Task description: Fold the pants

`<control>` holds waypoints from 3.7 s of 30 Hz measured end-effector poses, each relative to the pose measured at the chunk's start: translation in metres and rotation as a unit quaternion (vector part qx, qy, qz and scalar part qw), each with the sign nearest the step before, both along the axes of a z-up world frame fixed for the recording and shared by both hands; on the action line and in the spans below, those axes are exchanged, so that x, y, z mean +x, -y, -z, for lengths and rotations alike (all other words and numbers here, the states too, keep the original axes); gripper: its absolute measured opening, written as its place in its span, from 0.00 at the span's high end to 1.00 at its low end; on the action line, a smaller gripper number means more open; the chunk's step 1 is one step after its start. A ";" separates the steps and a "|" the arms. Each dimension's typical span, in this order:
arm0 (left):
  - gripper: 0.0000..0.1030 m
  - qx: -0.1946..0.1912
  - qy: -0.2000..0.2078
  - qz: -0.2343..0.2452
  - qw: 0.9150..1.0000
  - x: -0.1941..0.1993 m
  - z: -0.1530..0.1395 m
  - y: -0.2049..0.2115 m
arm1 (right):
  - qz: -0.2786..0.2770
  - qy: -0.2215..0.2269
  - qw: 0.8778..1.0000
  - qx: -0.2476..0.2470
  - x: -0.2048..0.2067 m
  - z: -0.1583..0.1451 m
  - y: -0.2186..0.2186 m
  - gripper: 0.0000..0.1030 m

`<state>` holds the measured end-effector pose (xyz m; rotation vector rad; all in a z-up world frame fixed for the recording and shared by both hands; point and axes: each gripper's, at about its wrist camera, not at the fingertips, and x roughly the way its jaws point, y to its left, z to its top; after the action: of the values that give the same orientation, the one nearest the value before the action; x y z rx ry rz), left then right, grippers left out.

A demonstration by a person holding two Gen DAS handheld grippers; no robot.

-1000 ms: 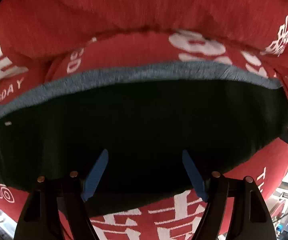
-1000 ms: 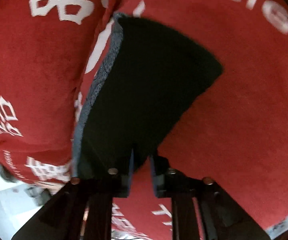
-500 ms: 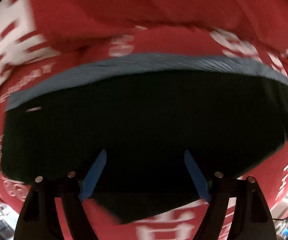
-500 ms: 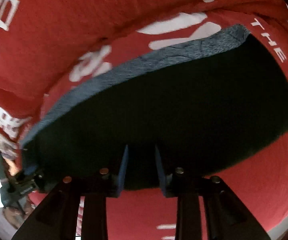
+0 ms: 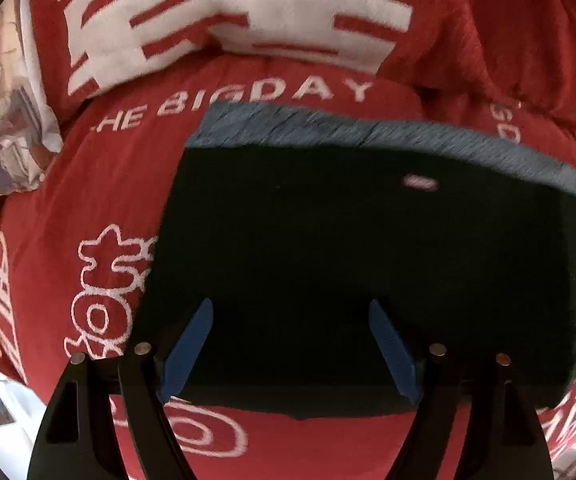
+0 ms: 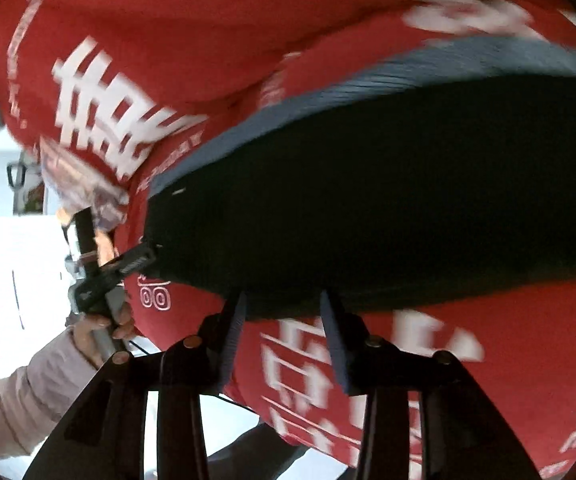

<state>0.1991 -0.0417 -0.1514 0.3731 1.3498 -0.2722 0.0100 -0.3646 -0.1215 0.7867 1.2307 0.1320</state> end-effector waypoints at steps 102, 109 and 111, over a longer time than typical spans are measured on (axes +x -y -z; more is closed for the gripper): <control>0.01 -0.040 -0.019 0.182 0.982 -0.070 0.015 0.115 | 0.428 0.022 0.899 0.084 -0.139 0.052 0.103 0.57; 0.01 -0.040 -0.026 0.121 0.992 -0.073 -0.019 0.112 | 0.358 -0.055 0.931 0.042 -0.141 0.059 0.113 0.95; 0.01 -0.035 -0.014 0.125 0.991 -0.083 -0.035 0.123 | 0.338 -0.093 0.937 -0.017 -0.150 0.052 0.118 0.92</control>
<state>0.1158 -0.1643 -0.1161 0.4819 1.3176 -0.5338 -0.1402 -0.4830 -0.1736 1.1695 1.0700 -0.5344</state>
